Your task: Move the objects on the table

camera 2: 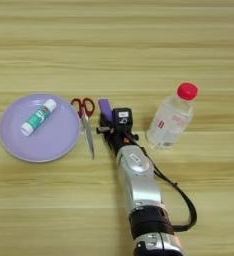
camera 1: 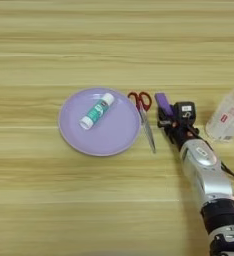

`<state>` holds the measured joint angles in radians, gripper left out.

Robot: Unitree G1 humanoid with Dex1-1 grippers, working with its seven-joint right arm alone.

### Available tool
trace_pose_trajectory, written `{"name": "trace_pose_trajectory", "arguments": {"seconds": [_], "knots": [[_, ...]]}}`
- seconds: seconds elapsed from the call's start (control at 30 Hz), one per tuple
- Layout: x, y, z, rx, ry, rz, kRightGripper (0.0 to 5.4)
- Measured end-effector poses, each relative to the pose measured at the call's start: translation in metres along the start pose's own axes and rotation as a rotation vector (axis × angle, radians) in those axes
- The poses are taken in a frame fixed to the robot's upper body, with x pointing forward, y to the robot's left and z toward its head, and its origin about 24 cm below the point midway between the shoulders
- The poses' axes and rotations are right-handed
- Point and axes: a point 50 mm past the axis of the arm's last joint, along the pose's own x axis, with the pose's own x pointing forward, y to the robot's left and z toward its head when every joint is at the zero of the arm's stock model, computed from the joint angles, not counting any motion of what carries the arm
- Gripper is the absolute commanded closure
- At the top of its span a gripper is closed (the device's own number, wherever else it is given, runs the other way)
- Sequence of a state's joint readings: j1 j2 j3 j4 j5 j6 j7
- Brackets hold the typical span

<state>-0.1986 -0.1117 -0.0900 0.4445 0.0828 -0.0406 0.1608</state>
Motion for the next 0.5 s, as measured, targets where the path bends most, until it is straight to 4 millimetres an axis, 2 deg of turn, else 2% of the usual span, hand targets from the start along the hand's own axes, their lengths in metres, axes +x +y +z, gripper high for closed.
{"name": "trace_pose_trajectory", "arguments": {"seconds": [0.5], "knots": [[-0.042,-0.003,-0.002,-0.003,0.012,-0.045,3.99]]}}
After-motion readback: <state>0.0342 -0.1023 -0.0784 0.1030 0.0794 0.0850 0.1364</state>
